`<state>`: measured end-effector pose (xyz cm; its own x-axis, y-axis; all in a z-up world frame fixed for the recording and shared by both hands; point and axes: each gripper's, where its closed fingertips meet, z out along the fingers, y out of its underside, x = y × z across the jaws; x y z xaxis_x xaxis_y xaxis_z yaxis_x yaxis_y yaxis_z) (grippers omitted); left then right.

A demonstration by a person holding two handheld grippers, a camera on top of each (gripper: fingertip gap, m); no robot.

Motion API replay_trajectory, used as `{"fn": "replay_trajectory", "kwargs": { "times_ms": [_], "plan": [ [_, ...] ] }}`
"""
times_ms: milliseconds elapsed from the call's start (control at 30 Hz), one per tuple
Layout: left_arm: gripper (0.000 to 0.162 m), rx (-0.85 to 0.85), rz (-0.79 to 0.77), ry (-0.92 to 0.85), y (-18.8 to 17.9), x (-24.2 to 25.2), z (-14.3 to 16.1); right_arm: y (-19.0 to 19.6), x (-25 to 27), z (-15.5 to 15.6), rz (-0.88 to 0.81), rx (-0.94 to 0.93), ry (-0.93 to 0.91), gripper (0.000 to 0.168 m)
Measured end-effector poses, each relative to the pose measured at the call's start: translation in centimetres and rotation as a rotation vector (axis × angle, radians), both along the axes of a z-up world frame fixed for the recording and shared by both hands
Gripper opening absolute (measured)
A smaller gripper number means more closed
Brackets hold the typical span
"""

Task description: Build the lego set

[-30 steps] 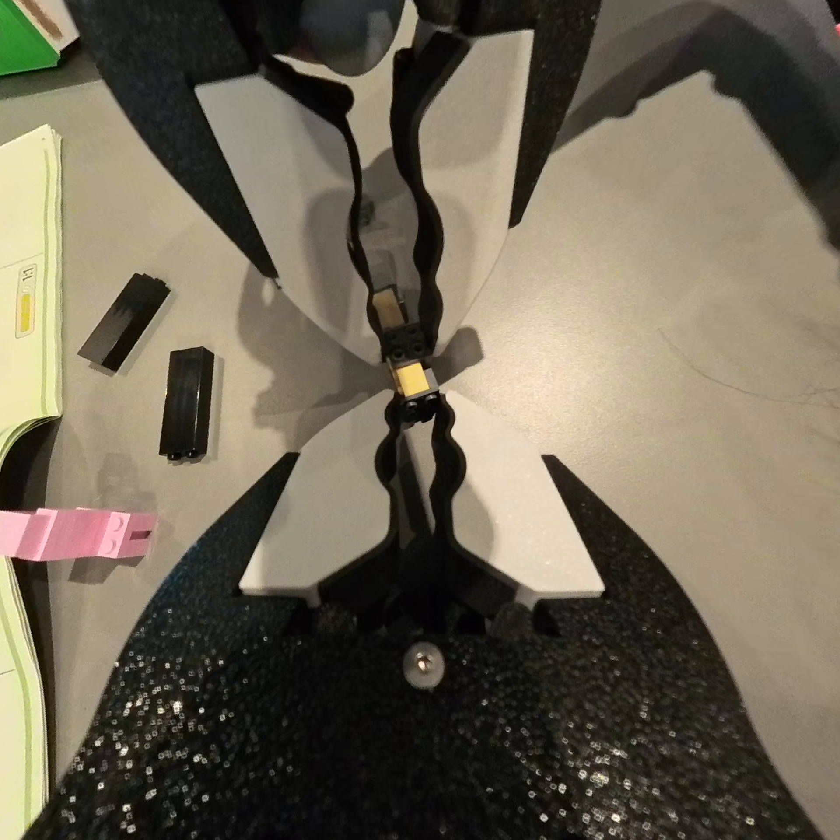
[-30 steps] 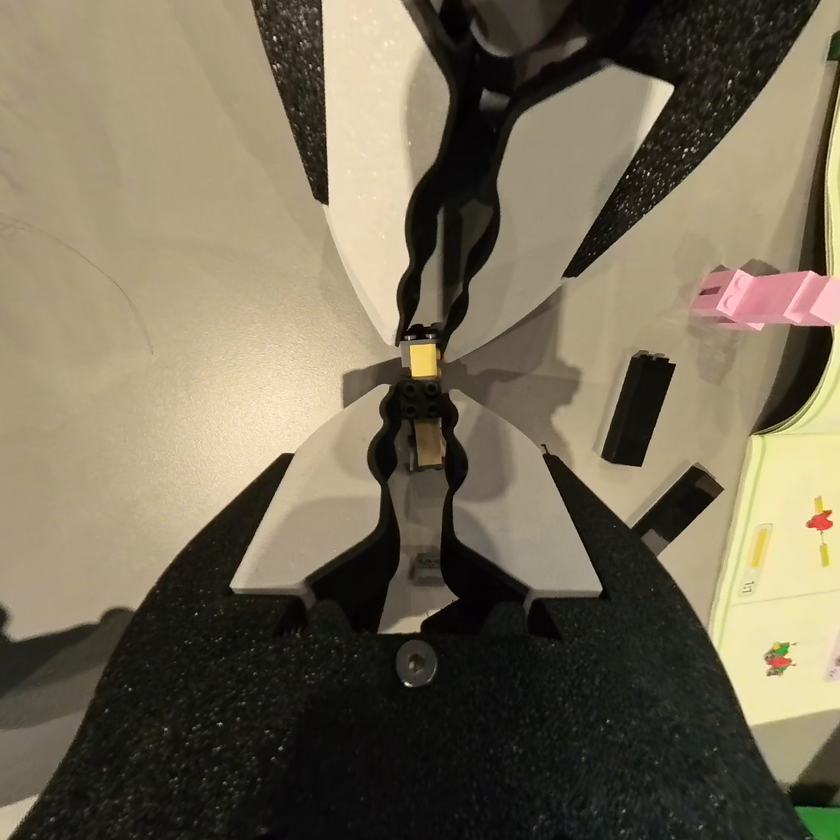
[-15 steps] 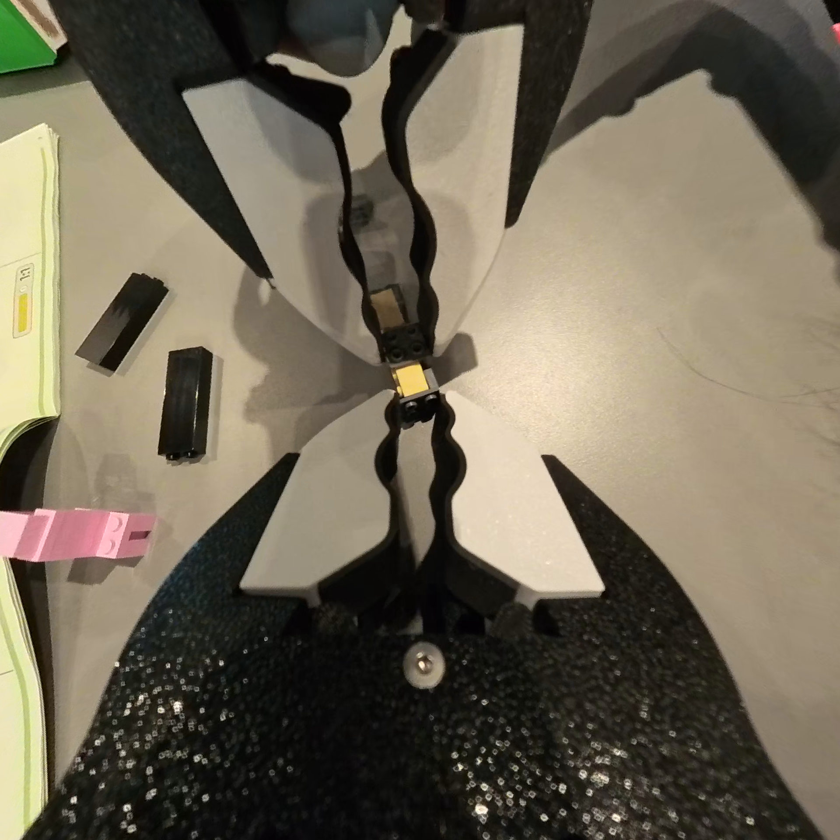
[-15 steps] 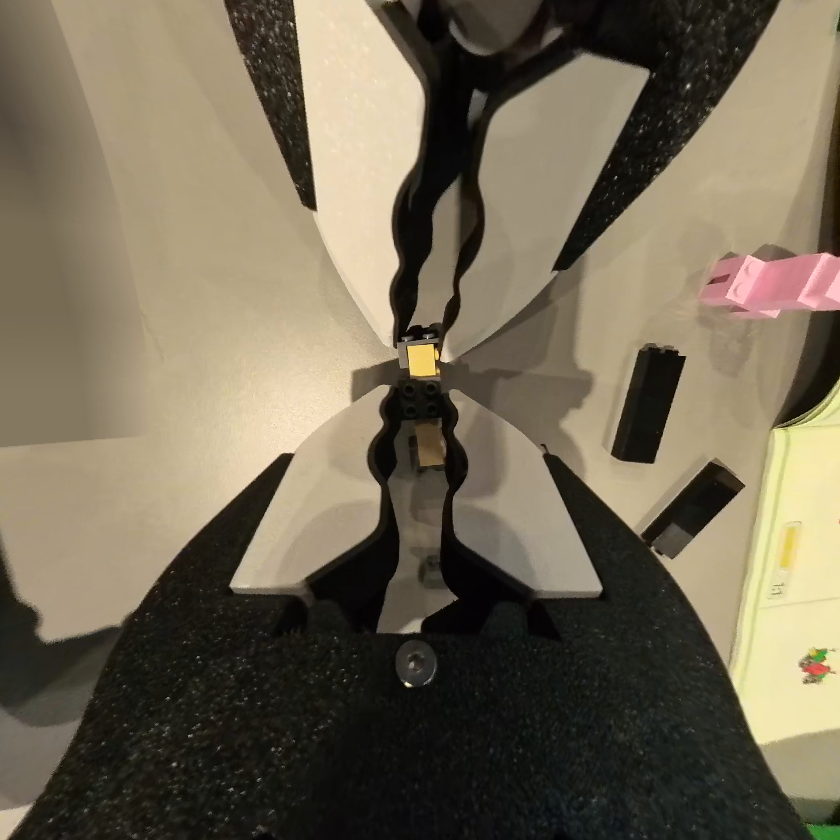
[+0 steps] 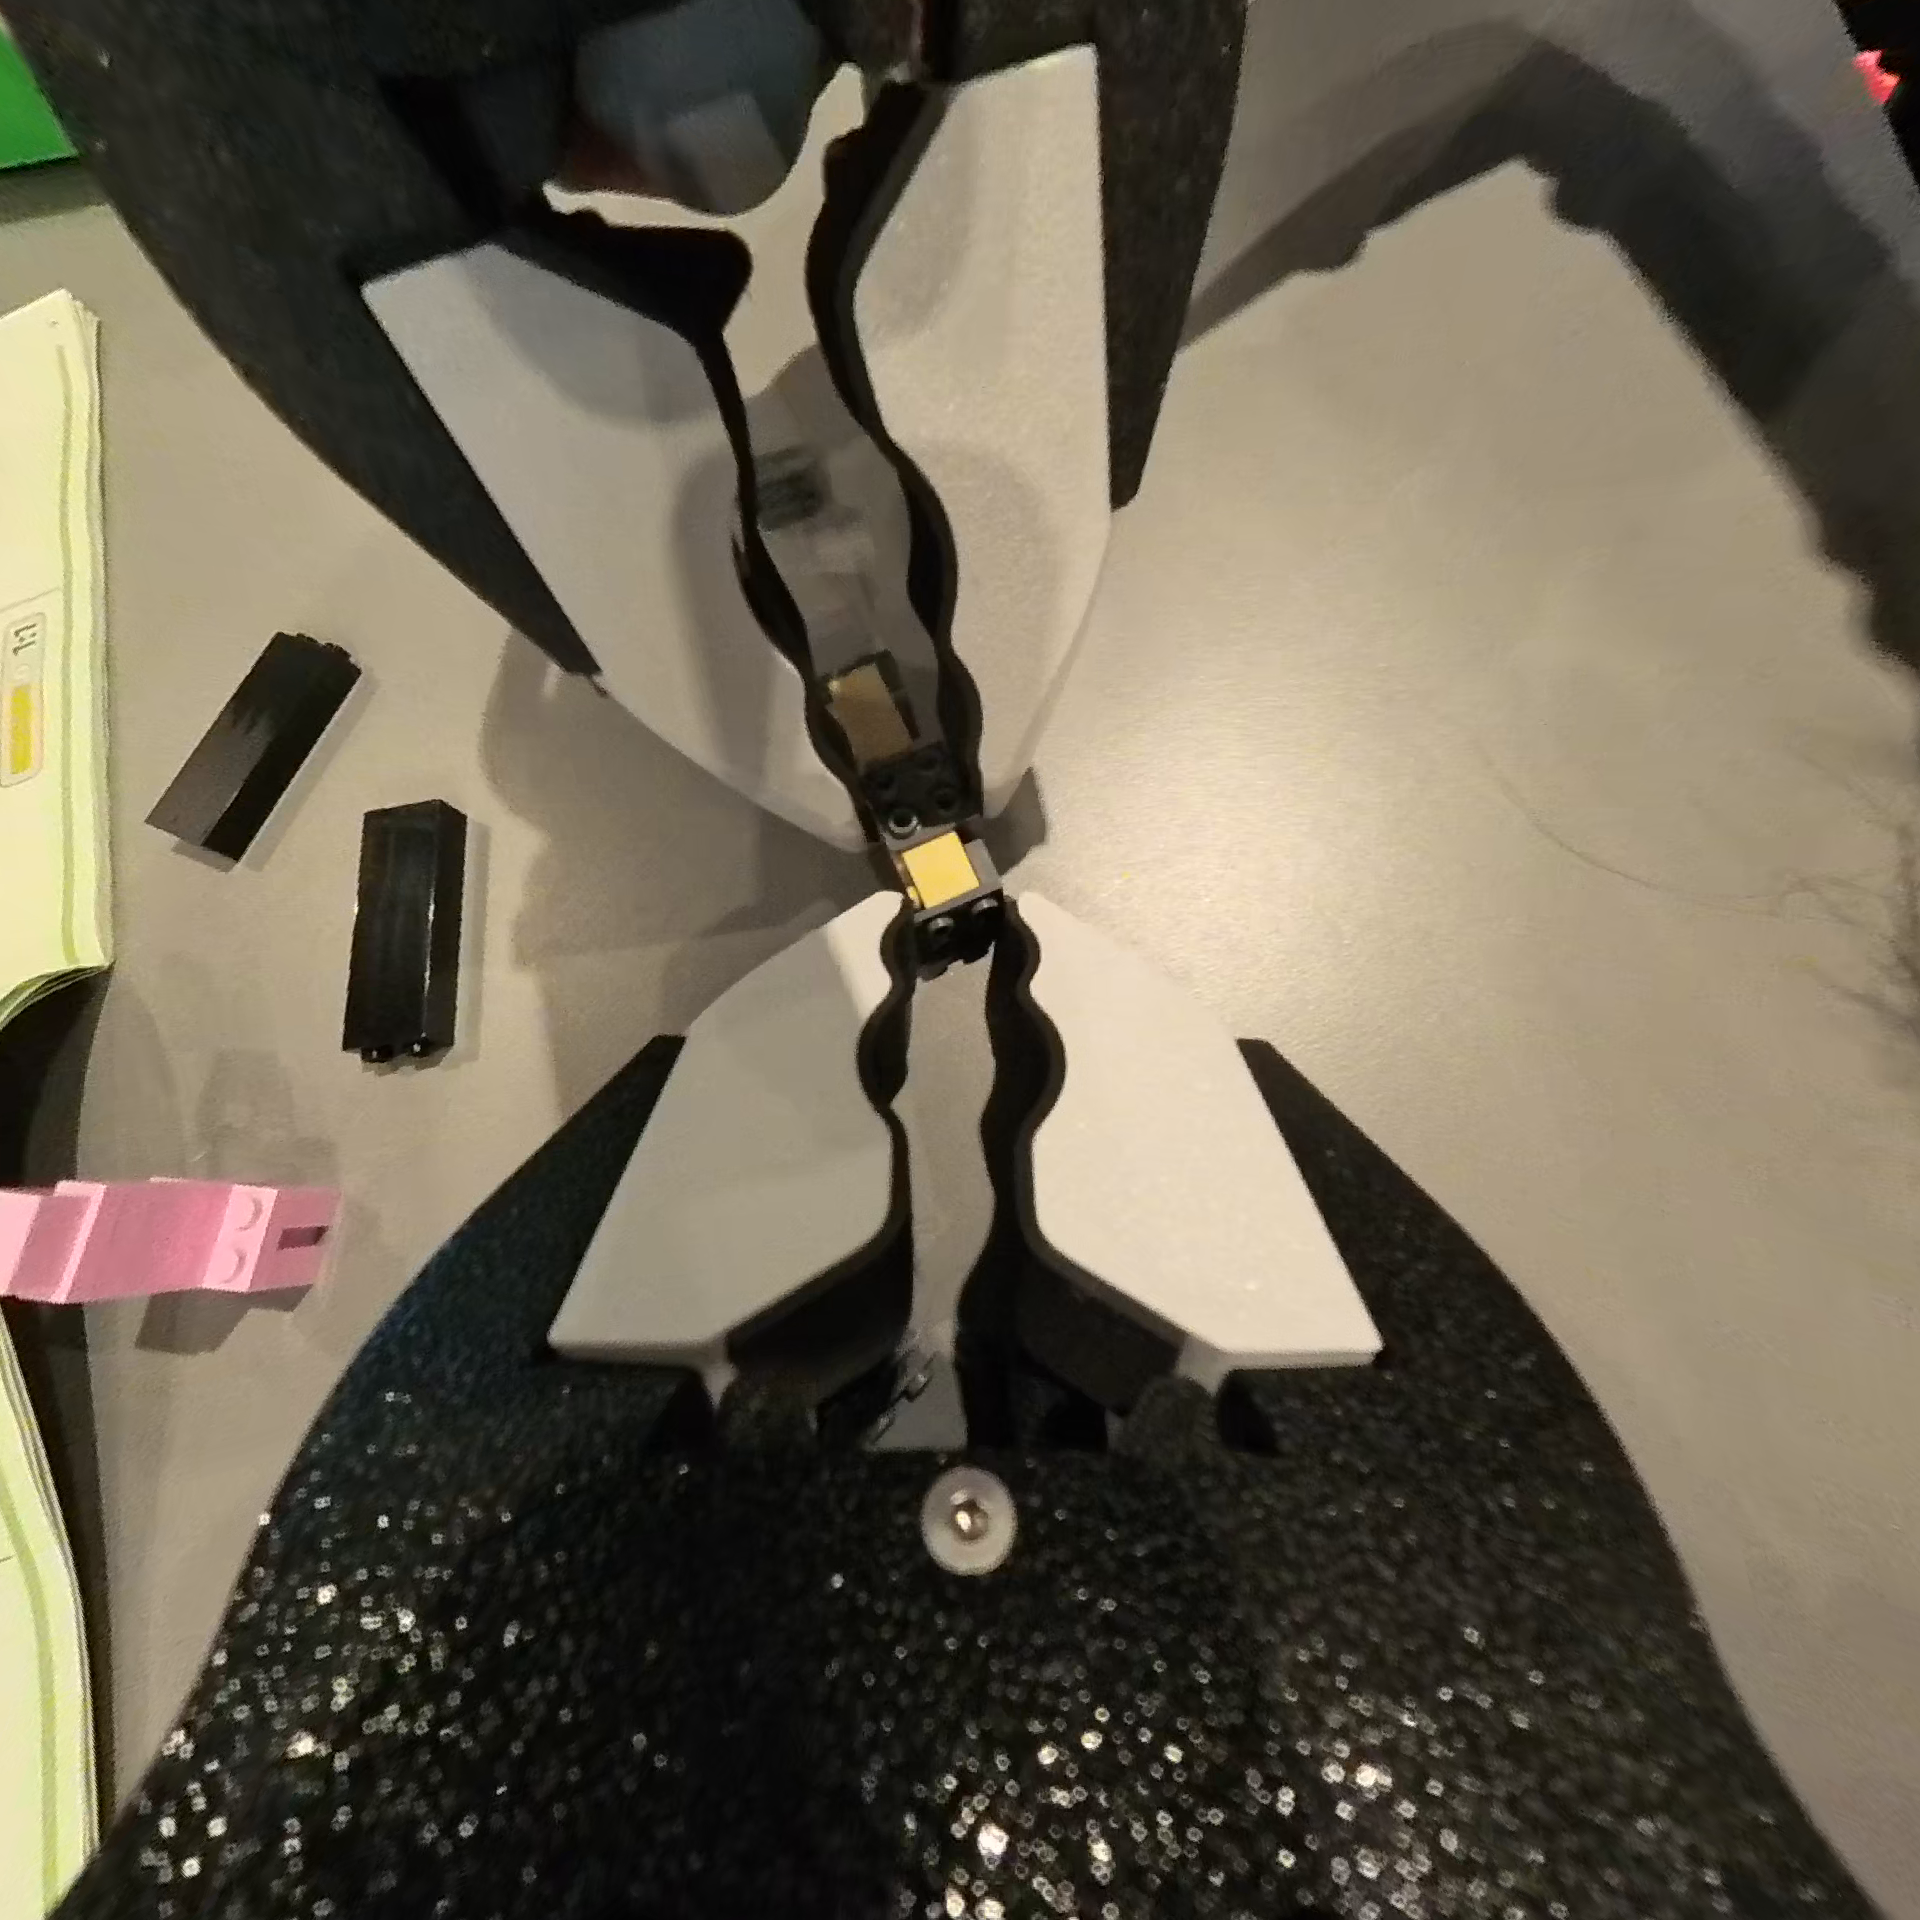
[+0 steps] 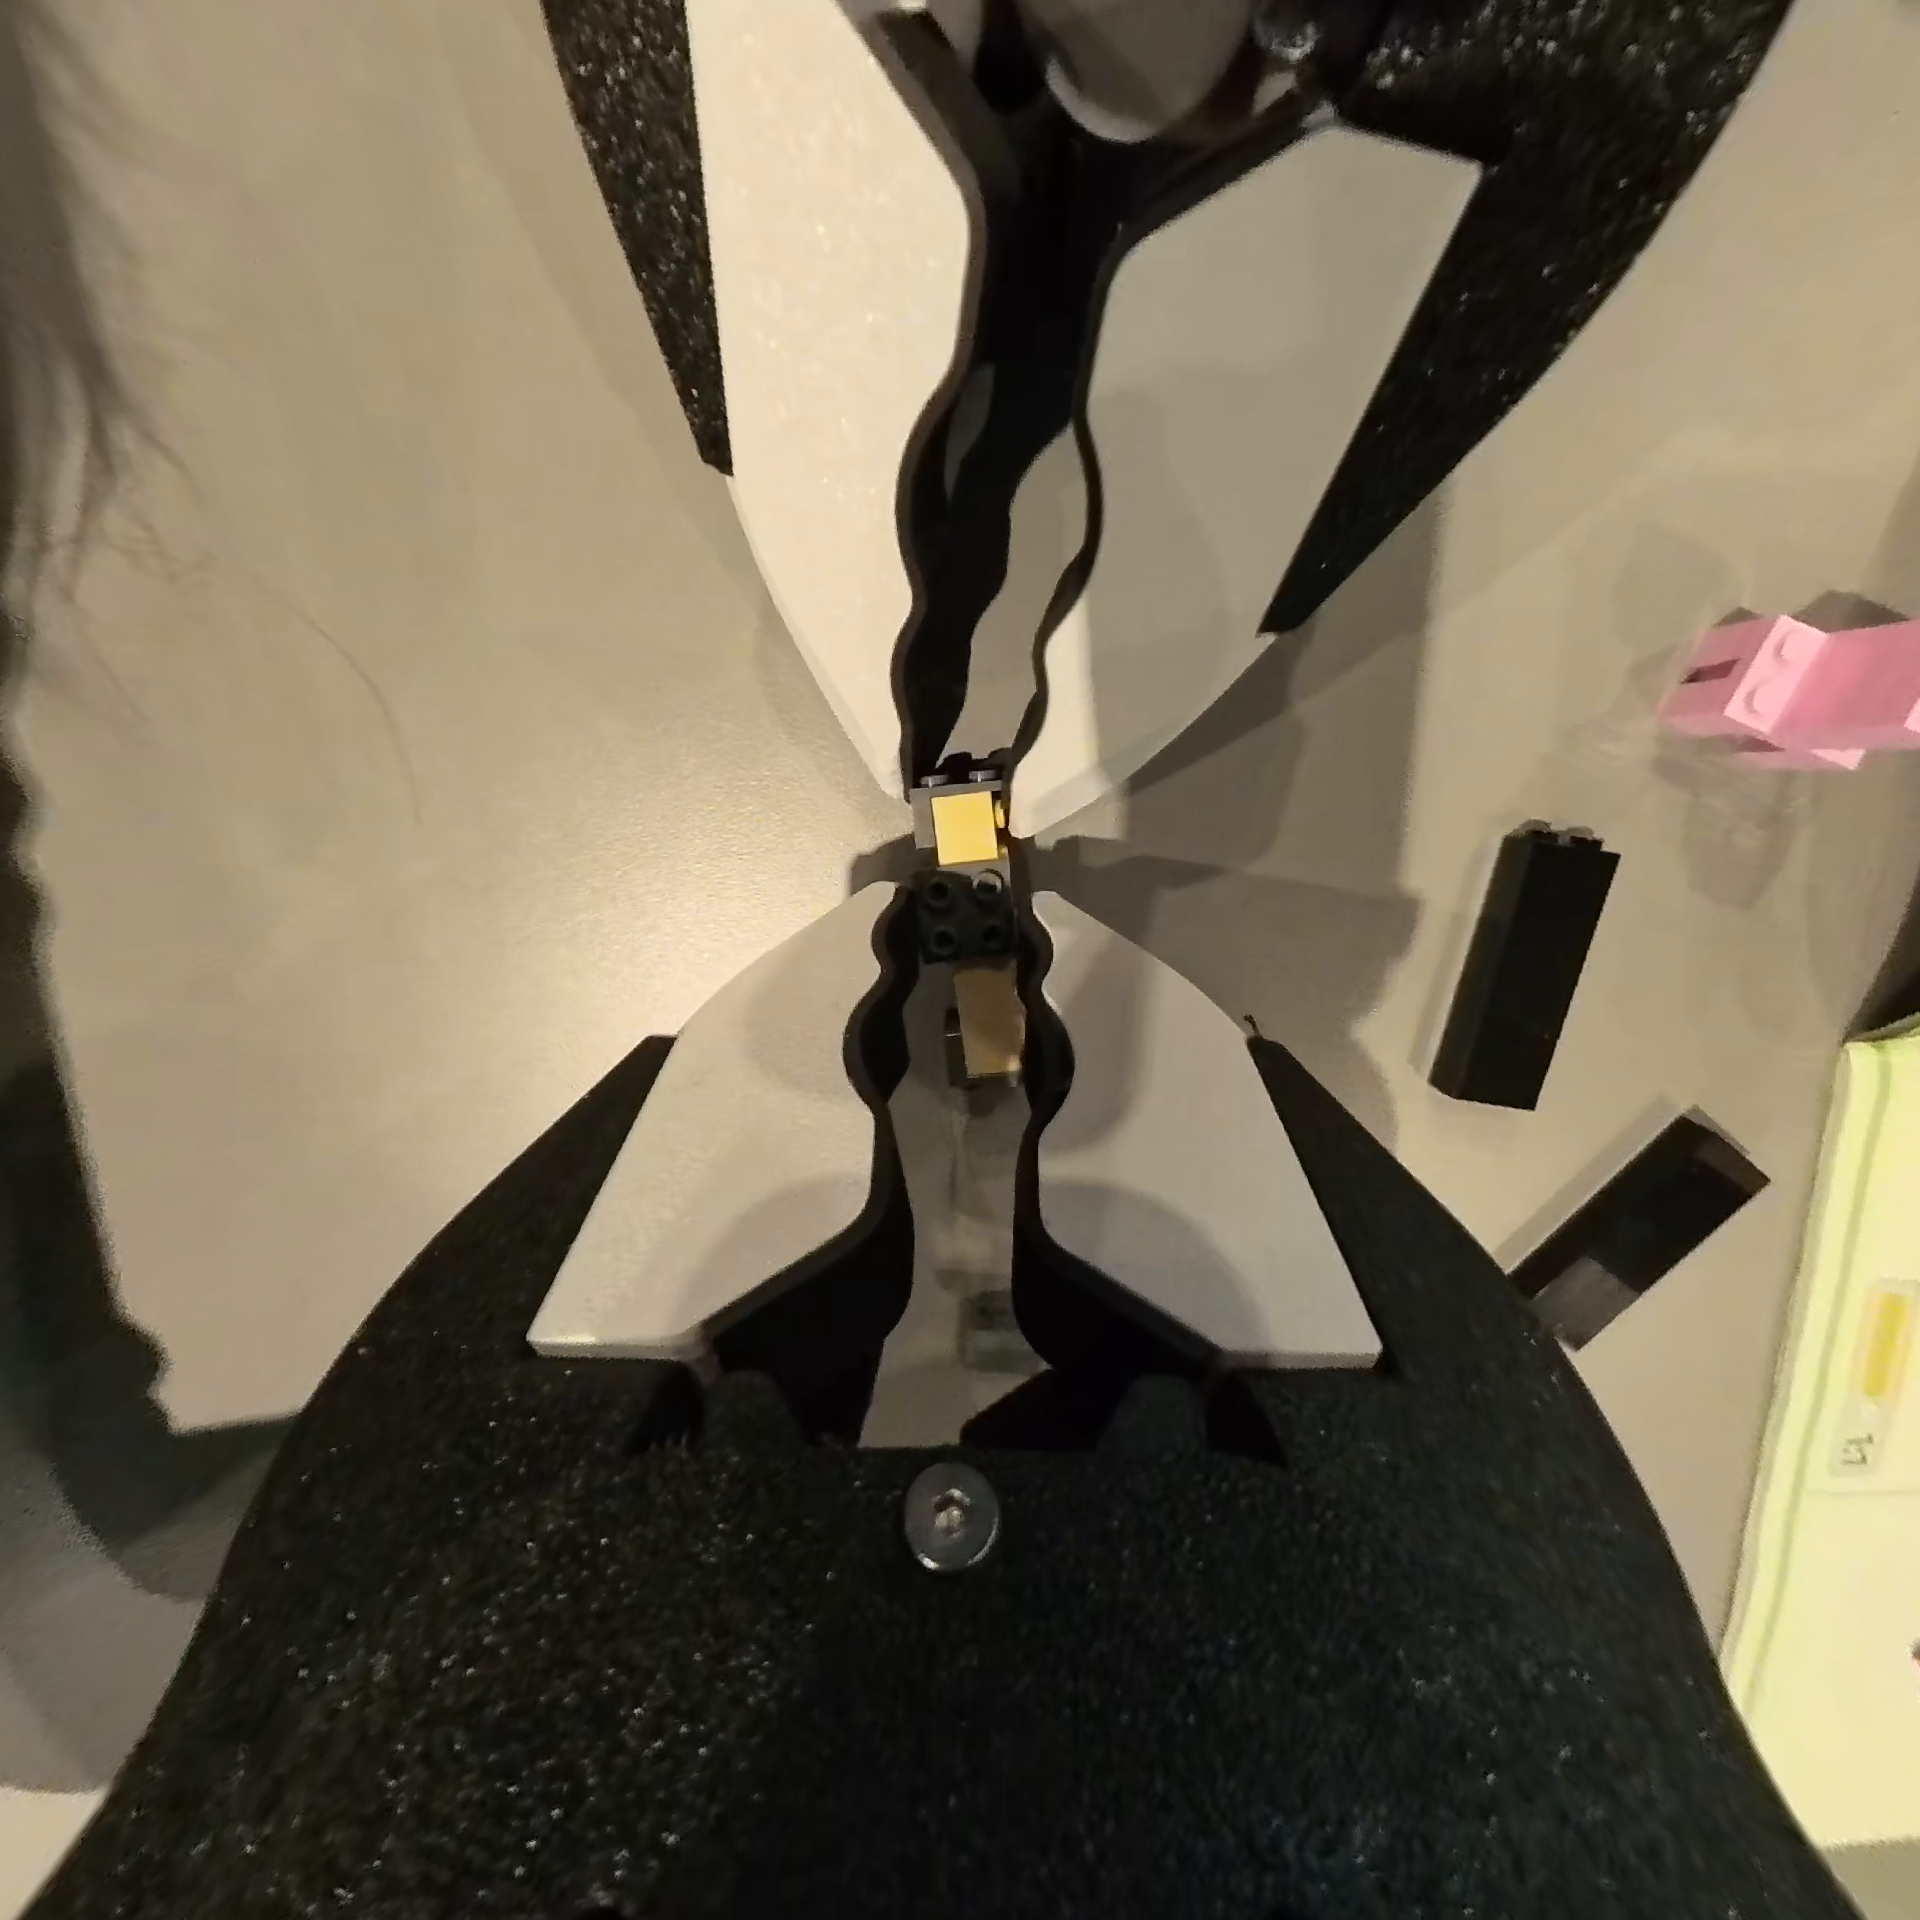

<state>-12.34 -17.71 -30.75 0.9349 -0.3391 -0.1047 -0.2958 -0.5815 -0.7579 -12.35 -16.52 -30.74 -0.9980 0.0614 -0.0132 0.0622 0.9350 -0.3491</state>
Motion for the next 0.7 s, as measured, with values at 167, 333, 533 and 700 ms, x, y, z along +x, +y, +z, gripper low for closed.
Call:
{"fn": "replay_trajectory", "kwargs": {
  "times_ms": [167,333,533,700],
  "plan": [
    [0.016,0.002,0.014,0.0,0.05,-0.21,0.02,0.07,-0.07,-0.02,0.014,0.012,0.008,0.017],
    [0.018,0.01,0.032,0.014,0.15,-0.47,0.05,0.1,-0.2,-0.03,0.004,0.012,0.023,0.017],
    [0.032,0.033,0.068,0.046,0.53,-0.94,0.23,-0.06,-0.15,-0.02,0.018,0.003,0.038,0.017],
    [0.025,0.024,0.046,0.035,0.61,-0.54,0.14,-0.17,-0.11,-0.01,0.021,-0.003,0.047,0.017]
  ]
}}
